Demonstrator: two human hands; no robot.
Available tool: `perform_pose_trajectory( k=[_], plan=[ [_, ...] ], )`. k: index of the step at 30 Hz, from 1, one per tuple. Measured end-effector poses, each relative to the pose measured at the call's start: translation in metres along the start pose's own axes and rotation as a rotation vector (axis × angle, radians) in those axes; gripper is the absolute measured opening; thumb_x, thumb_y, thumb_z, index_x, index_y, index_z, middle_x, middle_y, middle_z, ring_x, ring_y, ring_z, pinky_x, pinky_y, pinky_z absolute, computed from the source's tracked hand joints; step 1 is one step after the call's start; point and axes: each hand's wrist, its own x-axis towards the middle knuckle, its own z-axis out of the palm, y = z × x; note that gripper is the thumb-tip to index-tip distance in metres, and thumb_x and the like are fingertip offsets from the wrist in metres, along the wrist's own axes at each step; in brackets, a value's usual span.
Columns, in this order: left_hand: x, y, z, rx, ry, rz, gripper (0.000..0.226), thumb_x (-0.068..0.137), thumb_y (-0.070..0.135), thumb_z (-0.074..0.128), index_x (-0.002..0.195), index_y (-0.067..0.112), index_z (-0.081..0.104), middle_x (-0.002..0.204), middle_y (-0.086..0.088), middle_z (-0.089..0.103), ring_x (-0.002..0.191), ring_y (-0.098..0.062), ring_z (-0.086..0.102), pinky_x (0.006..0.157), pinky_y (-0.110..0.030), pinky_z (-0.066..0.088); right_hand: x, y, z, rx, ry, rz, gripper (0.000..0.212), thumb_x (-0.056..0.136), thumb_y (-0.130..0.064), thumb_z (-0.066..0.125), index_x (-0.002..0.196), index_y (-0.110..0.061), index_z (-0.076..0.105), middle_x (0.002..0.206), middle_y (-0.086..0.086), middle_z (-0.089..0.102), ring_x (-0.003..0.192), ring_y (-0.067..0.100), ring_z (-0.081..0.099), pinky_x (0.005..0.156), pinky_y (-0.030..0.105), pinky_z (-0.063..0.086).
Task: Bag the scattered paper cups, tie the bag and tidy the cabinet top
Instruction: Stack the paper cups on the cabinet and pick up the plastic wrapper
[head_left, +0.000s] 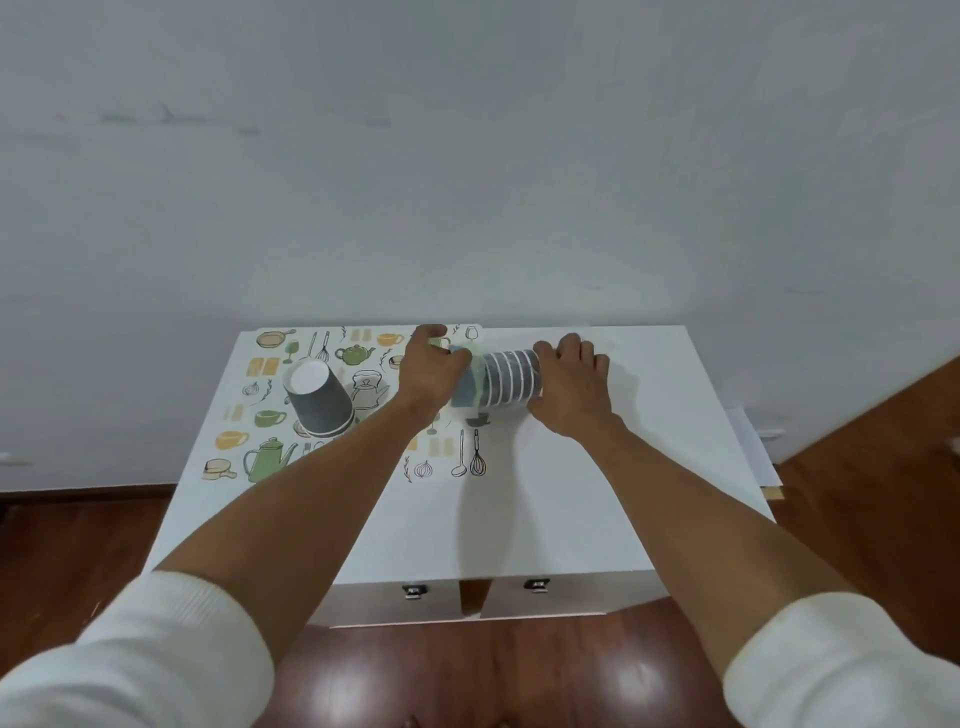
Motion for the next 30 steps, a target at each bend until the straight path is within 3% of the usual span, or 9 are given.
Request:
perform_pose_trajectory(
  k=[3,5,9,12,17,20,24,28,30],
  plan=[
    [0.007,-0.006,-0.019,0.028,0.023,0.019,0.045,0.087,0.011,0.061,0.131,0.018,0.054,0.092,0.000,0.058,0.079,-0.018,0.055,0.062,-0.028,0.043,0.005,-0.011,0.002,-0.011,-0.130,-0.017,0.080,0.069,-0.040,0.076,0.135,-0.018,0.036,0.147,0.012,0.027,0.141,0.037,0.024,0.109,0.053,0.022],
    [0.010,-0.010,-0.029,0.049,0.030,0.022,0.041,0.090,0.009,0.060,0.129,0.018,0.054,0.093,0.001,0.056,0.074,-0.015,0.053,0.057,-0.026,0.043,0.004,-0.017,0.005,0.029,-0.216,-0.007,0.077,0.071,-0.034,0.073,0.133,-0.019,0.030,0.137,0.008,0.040,0.137,0.036,0.031,0.104,0.060,0.029],
    [0.008,-0.016,-0.040,0.044,0.000,0.000,0.039,0.093,0.007,0.053,0.131,0.018,0.054,0.101,-0.002,0.058,0.070,-0.014,0.052,0.049,-0.024,0.040,-0.011,-0.017,0.013,-0.003,-0.256,-0.050,0.092,0.079,-0.001,0.066,0.152,-0.023,0.014,0.130,0.013,0.041,0.121,0.035,0.044,0.087,0.044,0.042],
    [0.005,-0.020,-0.042,0.038,-0.031,-0.031,0.046,0.091,0.006,0.046,0.135,0.017,0.053,0.114,-0.008,0.064,0.078,-0.016,0.055,0.060,-0.026,0.042,-0.014,-0.014,0.010,0.024,-0.275,-0.014,0.093,0.079,0.012,0.060,0.152,-0.024,0.015,0.134,0.021,0.033,0.113,0.036,0.048,0.074,0.040,0.044],
    [-0.004,-0.024,-0.041,0.030,-0.106,-0.046,0.049,0.090,0.003,0.056,0.137,0.015,0.055,0.099,-0.008,0.057,0.072,-0.015,0.050,0.060,-0.024,0.039,-0.019,-0.011,-0.004,-0.083,-0.315,0.030,0.078,0.087,0.006,0.059,0.153,-0.008,0.020,0.128,0.020,0.051,0.114,0.035,0.057,0.078,0.038,0.044],
    [-0.008,-0.023,-0.041,0.010,-0.139,-0.031,0.045,0.092,-0.002,0.058,0.135,0.012,0.056,0.087,-0.007,0.059,0.070,-0.016,0.055,0.052,-0.016,0.044,-0.024,-0.009,-0.012,-0.088,-0.294,0.089,0.035,0.084,0.008,0.058,0.115,-0.006,0.050,0.100,0.009,0.055,0.109,0.032,0.062,0.074,0.032,0.041],
    [-0.014,-0.021,-0.046,-0.018,-0.101,-0.038,0.041,0.093,-0.001,0.060,0.133,0.009,0.061,0.105,-0.015,0.066,0.067,-0.011,0.054,0.041,-0.008,0.038,-0.027,-0.002,-0.021,-0.194,-0.288,0.107,0.025,0.083,0.007,0.058,0.103,-0.007,0.059,0.104,0.011,0.058,0.103,0.030,0.064,0.072,0.030,0.043],
    [-0.015,-0.030,-0.052,0.051,-0.075,-0.015,0.043,0.094,0.003,0.058,0.136,0.011,0.060,0.102,-0.008,0.063,0.060,-0.010,0.048,0.046,-0.013,0.038,-0.030,0.009,-0.019,-0.302,-0.320,0.126,0.034,0.082,0.002,0.060,0.115,-0.007,0.058,0.120,0.011,0.060,0.112,0.031,0.059,0.088,0.036,0.043],
    [-0.016,-0.033,-0.054,0.159,-0.088,0.026,0.048,0.091,0.009,0.061,0.139,0.012,0.057,0.117,-0.010,0.064,0.075,-0.014,0.056,0.063,-0.021,0.046,-0.021,0.008,-0.021,-0.367,-0.455,0.127,0.083,0.077,-0.015,0.072,0.150,-0.008,0.031,0.148,0.017,0.039,0.141,0.039,0.034,0.111,0.053,0.026]
  ],
)
